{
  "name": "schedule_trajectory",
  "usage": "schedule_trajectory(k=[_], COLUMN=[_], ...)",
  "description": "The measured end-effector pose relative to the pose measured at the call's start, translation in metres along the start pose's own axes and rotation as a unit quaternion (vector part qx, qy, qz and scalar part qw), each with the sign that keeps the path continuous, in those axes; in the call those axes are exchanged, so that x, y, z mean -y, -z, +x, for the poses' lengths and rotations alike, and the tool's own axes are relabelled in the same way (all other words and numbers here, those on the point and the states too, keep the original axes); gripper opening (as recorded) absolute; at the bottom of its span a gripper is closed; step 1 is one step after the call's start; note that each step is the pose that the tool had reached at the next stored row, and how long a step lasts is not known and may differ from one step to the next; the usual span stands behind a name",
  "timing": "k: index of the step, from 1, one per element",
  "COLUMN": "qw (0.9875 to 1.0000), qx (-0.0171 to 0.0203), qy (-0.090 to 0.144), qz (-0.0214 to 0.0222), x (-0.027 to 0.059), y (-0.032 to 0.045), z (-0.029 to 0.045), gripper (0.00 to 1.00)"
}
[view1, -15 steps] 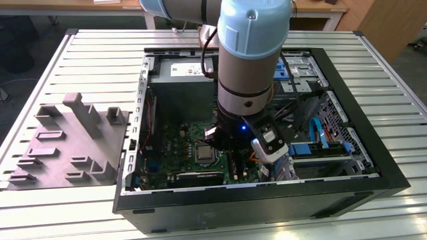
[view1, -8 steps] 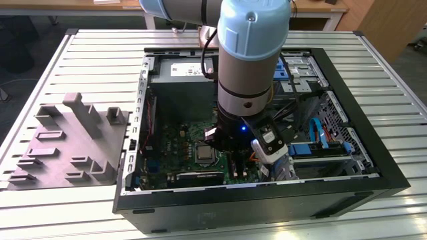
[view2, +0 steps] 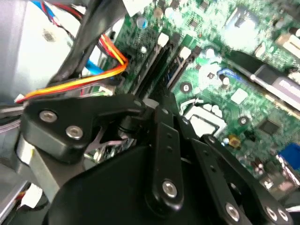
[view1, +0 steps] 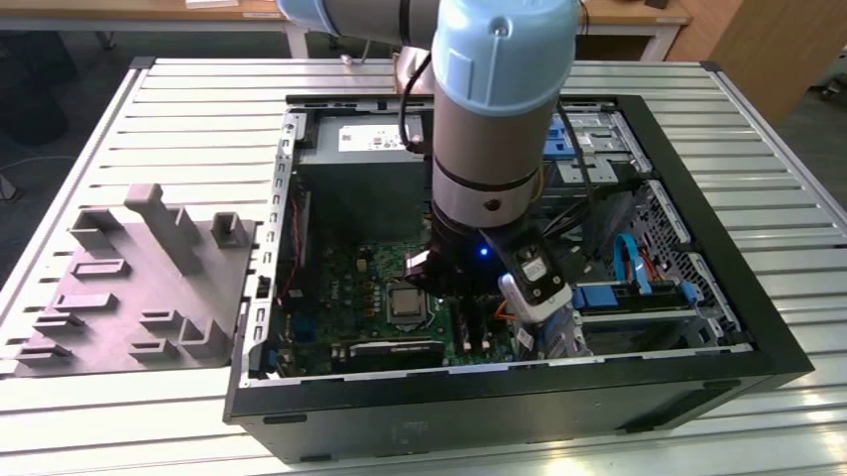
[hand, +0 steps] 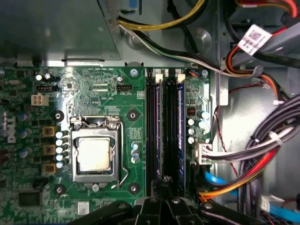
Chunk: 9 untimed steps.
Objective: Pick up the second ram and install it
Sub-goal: 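Press down the second ram until it locks into place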
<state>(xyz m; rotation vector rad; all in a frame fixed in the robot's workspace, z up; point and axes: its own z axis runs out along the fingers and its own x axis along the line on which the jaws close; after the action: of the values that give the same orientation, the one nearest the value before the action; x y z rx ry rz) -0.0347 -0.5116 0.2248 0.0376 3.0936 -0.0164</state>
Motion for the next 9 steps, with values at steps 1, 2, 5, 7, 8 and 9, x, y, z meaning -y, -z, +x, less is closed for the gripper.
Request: schedule_trajectory(k=[1, 2, 5, 7, 8, 9], qw=[1.0000, 1.0000, 1.0000, 1.0000, 1.0000, 1.0000], qx=[-0.0001, 0.0000, -0.0001, -0.0002, -0.0001, -0.0001], qy=[0.000, 0.000, 0.000, 0.000, 0.000, 0.000], qz=[0.0005, 0.0002, 0.0004, 0.0005, 0.0004, 0.0004], x=[0.0002, 0.0002, 0.0004, 0.0005, 0.0004, 0.0004], y=[0.0044, 0.0087, 0.0223, 0.0273, 0.0273, 0.0273], z=[-0.0002, -0.0004, -0.0010, -0.0013, -0.0013, -0.0013], gripper=[0.11, 0.11, 0.11, 0.11, 0.11, 0.11])
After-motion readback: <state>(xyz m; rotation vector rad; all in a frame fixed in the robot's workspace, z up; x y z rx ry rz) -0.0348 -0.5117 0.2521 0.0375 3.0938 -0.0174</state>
